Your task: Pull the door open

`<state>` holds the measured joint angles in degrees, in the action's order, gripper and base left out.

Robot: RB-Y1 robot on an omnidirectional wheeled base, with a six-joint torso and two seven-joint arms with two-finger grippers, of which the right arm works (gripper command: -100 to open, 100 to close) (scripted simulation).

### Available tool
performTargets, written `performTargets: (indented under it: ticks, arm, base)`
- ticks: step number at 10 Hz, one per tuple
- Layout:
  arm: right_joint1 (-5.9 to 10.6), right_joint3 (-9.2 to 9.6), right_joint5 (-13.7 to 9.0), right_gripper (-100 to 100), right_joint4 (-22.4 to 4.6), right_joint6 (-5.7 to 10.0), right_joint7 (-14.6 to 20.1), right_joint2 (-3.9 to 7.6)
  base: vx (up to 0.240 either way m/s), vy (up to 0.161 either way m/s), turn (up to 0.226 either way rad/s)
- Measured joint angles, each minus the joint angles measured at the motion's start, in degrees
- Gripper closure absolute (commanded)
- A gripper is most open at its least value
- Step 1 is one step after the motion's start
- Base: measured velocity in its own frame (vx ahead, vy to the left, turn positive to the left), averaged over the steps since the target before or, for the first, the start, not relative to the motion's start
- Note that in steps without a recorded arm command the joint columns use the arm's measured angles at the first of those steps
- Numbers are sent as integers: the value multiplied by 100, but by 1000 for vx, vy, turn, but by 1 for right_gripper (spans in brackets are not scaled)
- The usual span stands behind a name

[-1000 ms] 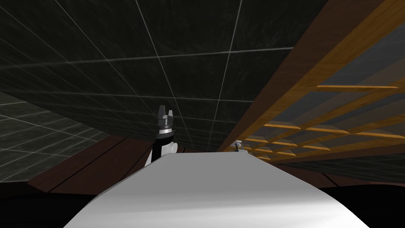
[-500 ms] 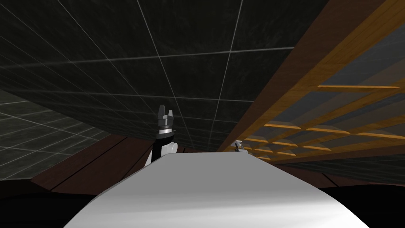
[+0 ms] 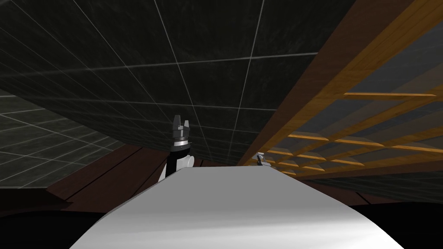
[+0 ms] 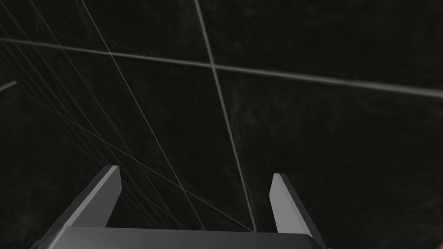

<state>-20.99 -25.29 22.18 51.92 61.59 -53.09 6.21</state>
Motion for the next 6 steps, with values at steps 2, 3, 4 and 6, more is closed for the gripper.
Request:
performTargets:
  ticks: [2,3,4,6]
  arm:
    - [47,63,-117,100,-38,-10,288,26]
    - [62,102,-182,100,-36,-28,449,40]
    - [87,139,-249,100,-54,-38,607,55]
    - [109,183,-324,100,-68,-51,838,69]
  base:
    - [-51,-12,47]
    - [-58,-16,54]
    - [-34,-7,18]
    - [-39,-4,34]
